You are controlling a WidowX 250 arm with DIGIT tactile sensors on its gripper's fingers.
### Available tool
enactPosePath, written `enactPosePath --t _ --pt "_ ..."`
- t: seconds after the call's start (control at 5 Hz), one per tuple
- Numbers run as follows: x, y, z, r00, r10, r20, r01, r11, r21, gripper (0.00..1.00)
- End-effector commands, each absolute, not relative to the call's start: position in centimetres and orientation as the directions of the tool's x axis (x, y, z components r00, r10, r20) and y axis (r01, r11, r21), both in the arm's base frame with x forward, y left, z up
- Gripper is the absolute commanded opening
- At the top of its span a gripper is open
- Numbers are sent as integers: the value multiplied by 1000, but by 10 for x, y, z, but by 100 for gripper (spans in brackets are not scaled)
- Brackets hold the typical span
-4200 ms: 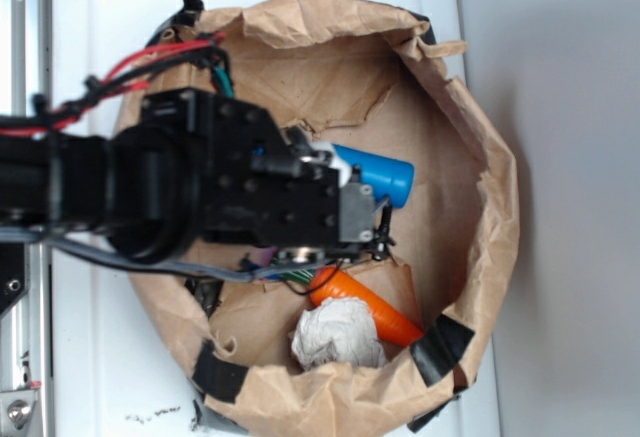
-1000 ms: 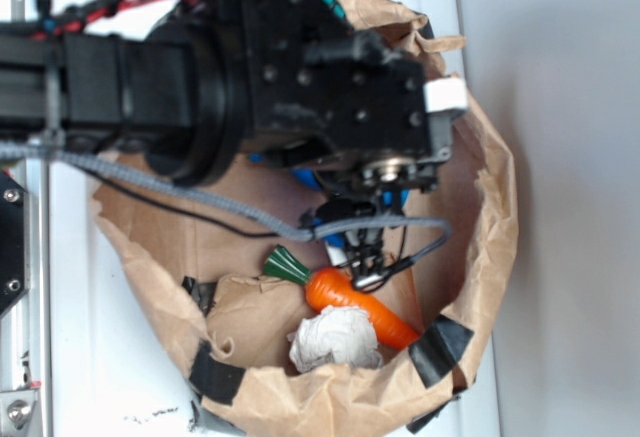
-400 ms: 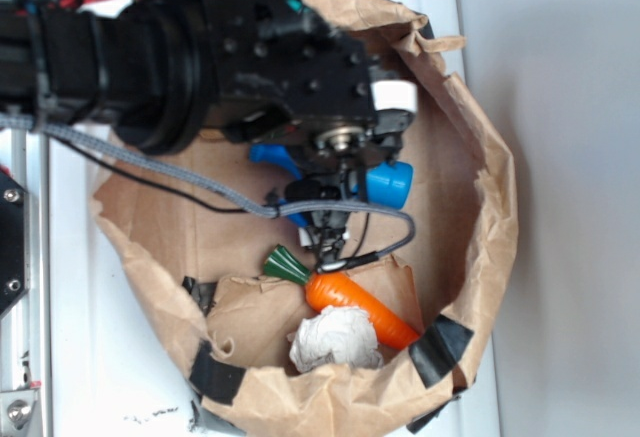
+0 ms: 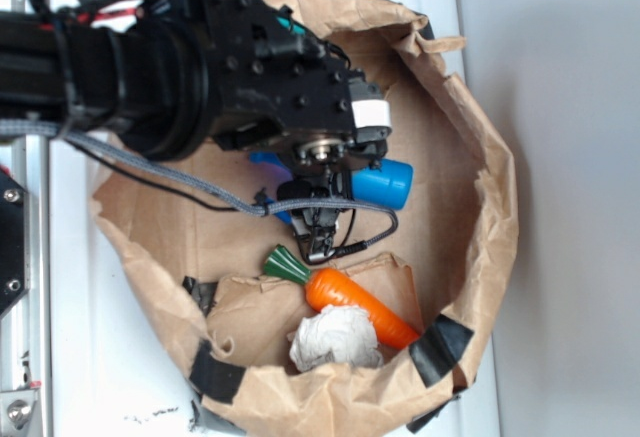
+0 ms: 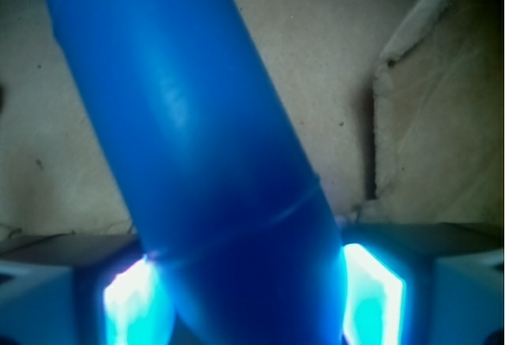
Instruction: Grab the blue bottle.
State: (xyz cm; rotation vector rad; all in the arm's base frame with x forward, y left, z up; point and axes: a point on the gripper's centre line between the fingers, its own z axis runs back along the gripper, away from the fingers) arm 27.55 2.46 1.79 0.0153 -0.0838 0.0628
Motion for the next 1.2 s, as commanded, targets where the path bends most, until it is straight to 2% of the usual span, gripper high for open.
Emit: enactPosePath --t 0.0,0.2,0.4,0.6,0.8,1.0 --pt "281 21 44 991 92 102 -91 996 -17 0" --pt "277 16 93 990 128 58 -124 990 -74 0" --pt "269 18 124 988 143 65 -137 987 -86 0" --pt "257 17 142 982 156 110 -148 986 -80 0" --pt "253 13 152 978 166 124 -157 984 -79 0" --pt "249 9 154 977 155 147 -150 988 -46 0"
